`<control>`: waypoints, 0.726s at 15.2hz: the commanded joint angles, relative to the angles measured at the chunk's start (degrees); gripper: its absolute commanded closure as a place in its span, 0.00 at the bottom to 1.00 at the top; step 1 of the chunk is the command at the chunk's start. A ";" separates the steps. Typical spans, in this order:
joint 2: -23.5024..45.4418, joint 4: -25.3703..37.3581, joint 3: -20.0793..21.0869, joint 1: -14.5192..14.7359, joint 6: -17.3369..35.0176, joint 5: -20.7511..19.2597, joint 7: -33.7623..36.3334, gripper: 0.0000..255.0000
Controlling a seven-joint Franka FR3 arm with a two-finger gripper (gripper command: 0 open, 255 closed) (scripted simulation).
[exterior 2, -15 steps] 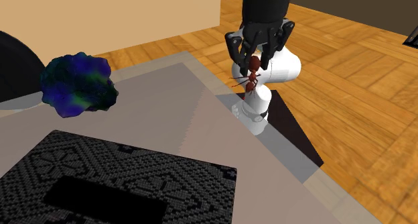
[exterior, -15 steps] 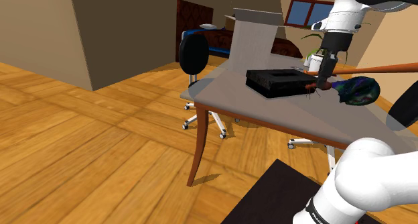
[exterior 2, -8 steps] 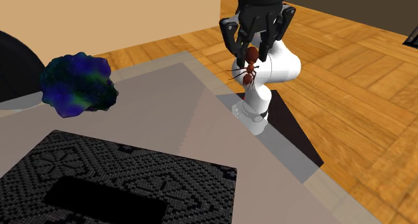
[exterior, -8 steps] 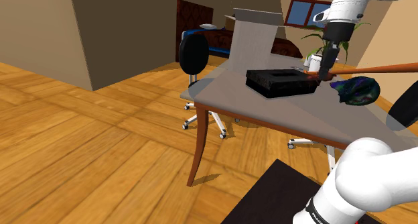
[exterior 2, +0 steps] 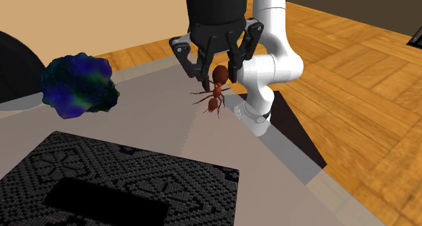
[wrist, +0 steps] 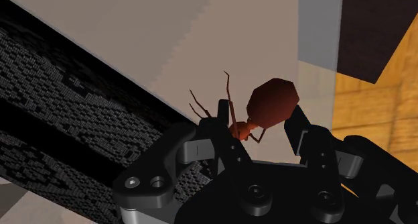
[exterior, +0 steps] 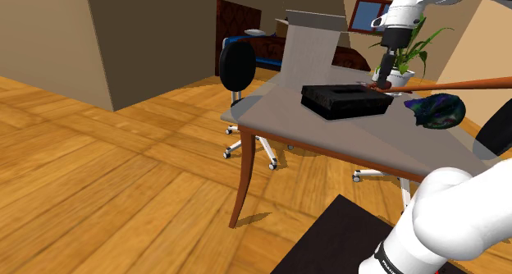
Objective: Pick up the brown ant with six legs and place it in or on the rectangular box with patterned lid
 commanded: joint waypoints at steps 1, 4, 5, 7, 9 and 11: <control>4.42 4.01 -2.67 0.81 0.63 0.35 -2.49 1.00; 11.51 10.01 -7.13 1.85 1.70 1.90 -6.68 1.00; 14.09 12.20 -8.72 2.13 1.94 2.73 -8.23 1.00; 19.68 16.91 -12.01 2.42 2.21 5.02 -11.66 1.00; 25.98 22.17 -15.36 2.08 2.07 8.31 -15.54 1.00; 33.09 28.14 -18.47 0.62 1.29 12.72 -19.81 1.00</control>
